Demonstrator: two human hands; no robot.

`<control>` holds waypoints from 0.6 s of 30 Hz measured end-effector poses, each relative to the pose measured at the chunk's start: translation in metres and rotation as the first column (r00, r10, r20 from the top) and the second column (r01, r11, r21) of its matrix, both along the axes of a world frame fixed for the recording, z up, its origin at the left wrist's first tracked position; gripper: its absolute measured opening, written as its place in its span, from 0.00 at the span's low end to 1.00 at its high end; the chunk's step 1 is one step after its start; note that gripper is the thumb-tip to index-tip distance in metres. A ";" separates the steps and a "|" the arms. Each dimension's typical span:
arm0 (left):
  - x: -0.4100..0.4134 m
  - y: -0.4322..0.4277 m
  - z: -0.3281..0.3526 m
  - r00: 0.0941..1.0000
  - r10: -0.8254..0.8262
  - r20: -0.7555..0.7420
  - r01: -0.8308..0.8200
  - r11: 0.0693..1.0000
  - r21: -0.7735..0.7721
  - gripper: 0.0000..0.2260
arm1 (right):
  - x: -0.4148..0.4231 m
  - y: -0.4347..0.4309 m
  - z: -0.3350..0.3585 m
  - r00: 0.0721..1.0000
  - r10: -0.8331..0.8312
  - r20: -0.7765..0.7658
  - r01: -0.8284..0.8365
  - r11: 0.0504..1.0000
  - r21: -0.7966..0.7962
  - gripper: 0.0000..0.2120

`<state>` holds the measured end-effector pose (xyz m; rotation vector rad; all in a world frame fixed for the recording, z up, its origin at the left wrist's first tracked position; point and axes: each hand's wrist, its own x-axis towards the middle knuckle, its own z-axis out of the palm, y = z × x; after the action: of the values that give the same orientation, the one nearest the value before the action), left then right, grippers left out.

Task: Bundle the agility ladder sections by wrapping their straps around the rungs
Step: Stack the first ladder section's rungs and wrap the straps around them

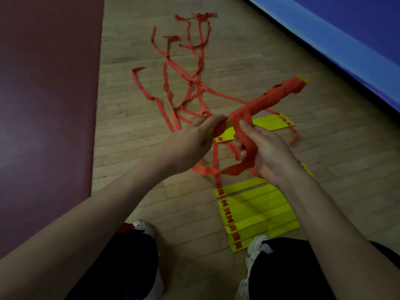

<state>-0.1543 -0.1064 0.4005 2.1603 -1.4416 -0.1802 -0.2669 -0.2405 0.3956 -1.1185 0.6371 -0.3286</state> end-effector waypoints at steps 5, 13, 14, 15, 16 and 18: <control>0.004 -0.002 0.012 1.000 -0.021 0.010 0.022 1.000 -0.012 0.25 | -0.007 -0.010 0.003 0.991 0.136 -0.017 -0.137 0.988 -0.067 0.12; 0.009 -0.001 0.008 0.991 -0.004 -0.133 0.005 1.000 0.009 0.23 | -0.003 -0.009 0.001 0.998 0.011 -0.054 -0.021 0.982 -0.186 0.11; 0.009 -0.001 0.009 0.986 -0.005 -0.167 0.006 1.000 0.007 0.22 | -0.001 -0.007 0.001 0.999 -0.006 -0.044 -0.004 0.973 -0.231 0.09; 0.010 -0.002 0.009 0.981 -0.005 -0.193 0.007 1.000 0.008 0.22 | 0.000 -0.006 0.000 0.999 -0.027 -0.032 0.018 0.962 -0.272 0.06; 0.010 -0.002 0.010 0.977 0.001 -0.213 0.003 1.000 0.015 0.21 | 0.001 -0.004 0.000 0.998 -0.055 -0.016 0.047 0.952 -0.302 0.04; 0.011 -0.002 0.011 0.963 0.005 -0.269 0.000 1.000 0.016 0.19 | 0.003 -0.001 -0.001 0.994 -0.109 -0.004 0.100 0.924 -0.370 0.03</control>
<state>-0.1437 -0.1088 0.4115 2.0565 -1.2848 -0.4671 -0.2637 -0.2419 0.3943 -1.4531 0.6747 -0.5443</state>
